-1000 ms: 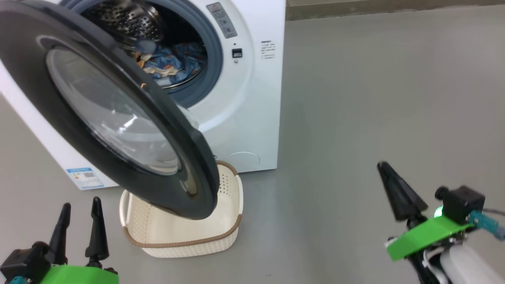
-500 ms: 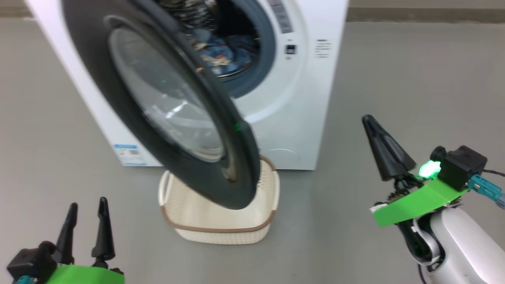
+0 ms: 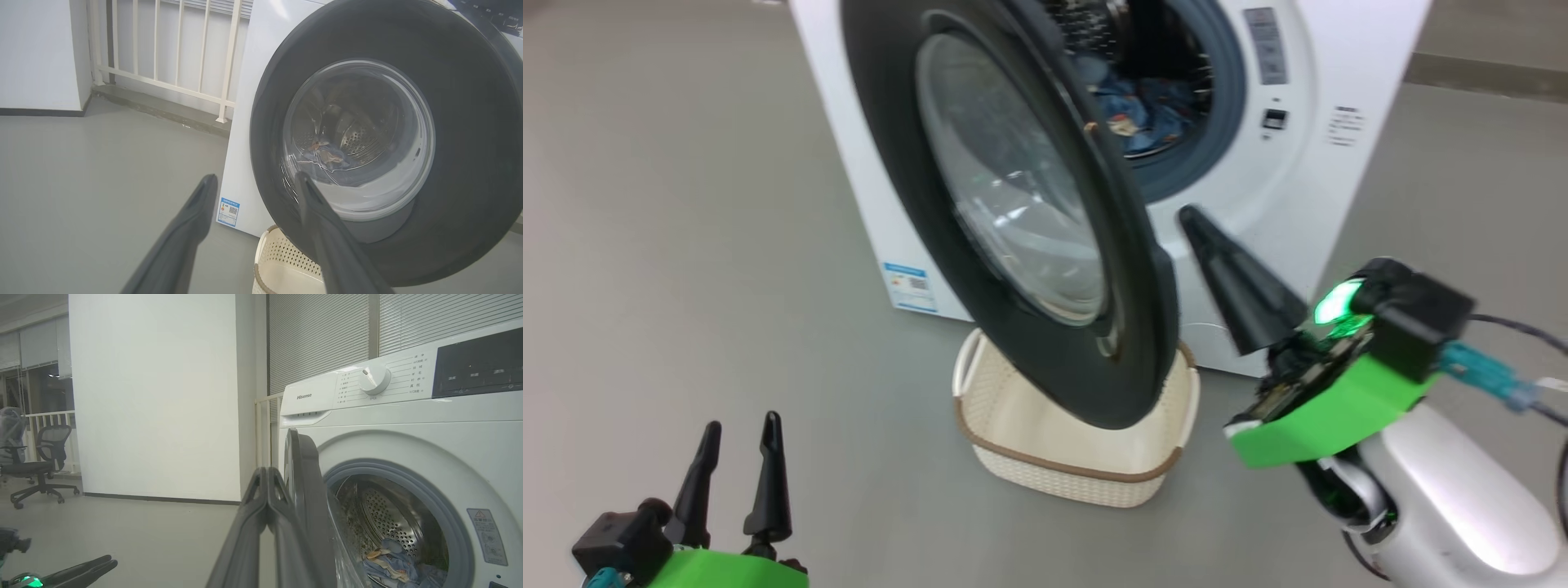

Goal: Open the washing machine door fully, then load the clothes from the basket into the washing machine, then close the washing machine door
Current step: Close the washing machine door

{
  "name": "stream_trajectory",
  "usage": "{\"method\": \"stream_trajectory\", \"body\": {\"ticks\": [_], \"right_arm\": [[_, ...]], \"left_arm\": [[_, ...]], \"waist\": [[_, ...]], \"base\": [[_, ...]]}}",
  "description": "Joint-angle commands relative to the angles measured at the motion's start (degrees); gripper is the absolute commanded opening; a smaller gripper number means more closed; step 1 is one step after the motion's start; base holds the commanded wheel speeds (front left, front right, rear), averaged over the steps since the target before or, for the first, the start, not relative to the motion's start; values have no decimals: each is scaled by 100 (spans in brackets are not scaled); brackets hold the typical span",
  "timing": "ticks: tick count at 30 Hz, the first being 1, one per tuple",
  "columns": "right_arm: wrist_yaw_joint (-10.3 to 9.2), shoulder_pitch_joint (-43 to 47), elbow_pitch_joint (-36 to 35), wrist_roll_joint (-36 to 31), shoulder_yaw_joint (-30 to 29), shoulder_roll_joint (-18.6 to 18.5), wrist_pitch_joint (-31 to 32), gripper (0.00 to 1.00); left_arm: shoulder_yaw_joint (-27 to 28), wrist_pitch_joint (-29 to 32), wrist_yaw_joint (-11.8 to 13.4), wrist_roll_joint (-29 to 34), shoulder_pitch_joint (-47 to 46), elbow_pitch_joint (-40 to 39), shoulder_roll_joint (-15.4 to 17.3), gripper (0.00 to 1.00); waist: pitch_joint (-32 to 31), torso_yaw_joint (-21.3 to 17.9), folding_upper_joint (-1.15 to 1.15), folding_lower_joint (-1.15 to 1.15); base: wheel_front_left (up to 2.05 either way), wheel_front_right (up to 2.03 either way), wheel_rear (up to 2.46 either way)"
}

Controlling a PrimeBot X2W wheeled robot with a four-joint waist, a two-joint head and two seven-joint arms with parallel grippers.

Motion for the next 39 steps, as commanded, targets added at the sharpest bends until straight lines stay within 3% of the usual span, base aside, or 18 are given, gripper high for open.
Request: {"method": "stream_trajectory", "body": {"ticks": [1,9,18,32,39], "right_arm": [[25,-176,-77,86,179,-17,-45,0],[25,-505,530,237,934,-81,-45,0],[25,-773,1691,367,1607,-256,-45,0],[25,-753,2383,651,1760,-349,-45,0],[25,-786,2409,613,1456,-426,-45,0]], "left_arm": [[163,-37,-12,-69,-141,-108,89,100],[108,-37,-12,-170,-188,-124,2,100],[54,-37,-12,-291,-326,-125,-113,100],[18,-37,-12,-381,-394,-125,-181,100],[6,-37,-12,-370,-442,-143,-167,100]], "waist": [[-1,228,0,0],[200,501,0,0],[470,826,0,0],[754,1070,0,0],[853,1041,0,0]], "base": [[0,0,0],[0,0,0],[0,0,0],[0,0,0],[0,0,0]]}}
